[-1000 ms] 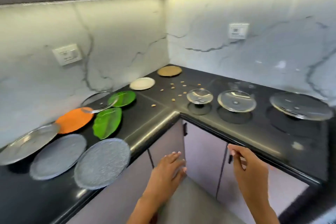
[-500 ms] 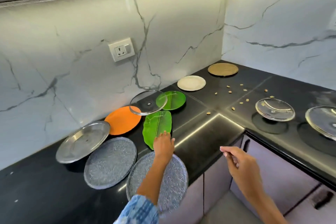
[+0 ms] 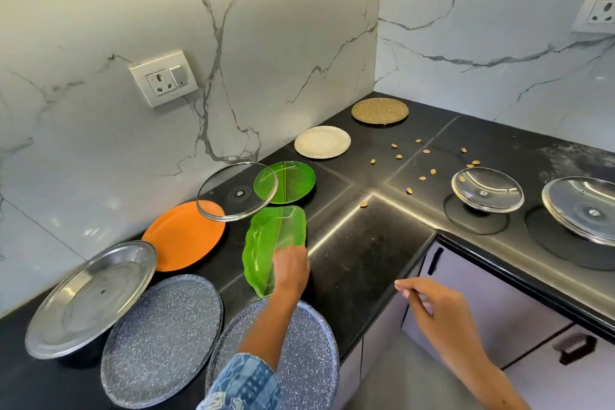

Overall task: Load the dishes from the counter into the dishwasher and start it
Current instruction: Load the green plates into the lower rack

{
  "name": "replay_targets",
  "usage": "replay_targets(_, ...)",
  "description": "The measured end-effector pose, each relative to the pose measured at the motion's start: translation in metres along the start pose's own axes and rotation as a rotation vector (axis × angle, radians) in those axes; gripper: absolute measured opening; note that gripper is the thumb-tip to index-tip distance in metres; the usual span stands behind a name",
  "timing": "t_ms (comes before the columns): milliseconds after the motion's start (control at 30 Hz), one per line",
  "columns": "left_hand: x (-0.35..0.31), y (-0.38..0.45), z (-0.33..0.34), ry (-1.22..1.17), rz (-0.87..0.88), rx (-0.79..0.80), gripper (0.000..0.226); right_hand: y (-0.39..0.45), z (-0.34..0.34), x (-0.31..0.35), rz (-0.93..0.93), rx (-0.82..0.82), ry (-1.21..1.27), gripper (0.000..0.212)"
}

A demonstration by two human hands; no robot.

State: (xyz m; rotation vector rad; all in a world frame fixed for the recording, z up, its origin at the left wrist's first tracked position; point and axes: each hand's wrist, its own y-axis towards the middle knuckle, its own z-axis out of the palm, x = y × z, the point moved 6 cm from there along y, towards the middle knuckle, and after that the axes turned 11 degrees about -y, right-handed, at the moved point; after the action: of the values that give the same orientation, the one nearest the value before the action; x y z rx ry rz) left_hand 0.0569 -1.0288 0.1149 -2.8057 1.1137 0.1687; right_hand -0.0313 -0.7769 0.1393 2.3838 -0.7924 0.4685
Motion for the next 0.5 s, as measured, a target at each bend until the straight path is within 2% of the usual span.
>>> replay_targets(100, -0.036, -0.017, 0.005, -0.016, 0.216, 0.018, 0.015, 0.001, -0.001, -0.008, 0.014, 0.026, -0.024, 0.028)
replay_targets(167, -0.061, -0.027, 0.014, 0.065, 0.399, 0.006, 0.037, 0.0, -0.006, -0.013, 0.037, 0.022, -0.027, 0.029)
replay_targets(267, -0.08, -0.033, 0.016, 0.156, 0.59, -0.028, 0.038, 0.001, -0.02, -0.019, 0.075, -0.013, -0.038, 0.026)
replay_targets(367, -0.111, -0.052, -0.011, 0.212, 0.787, -0.162, 0.034, -0.005, -0.043, -0.032, 0.082, -0.082, -0.083, 0.024)
replay_targets(500, -0.157, -0.092, -0.035, 0.095, 1.101, -0.384, 0.022, -0.022, -0.073, -0.056, 0.098, -0.17, -0.182, 0.026)
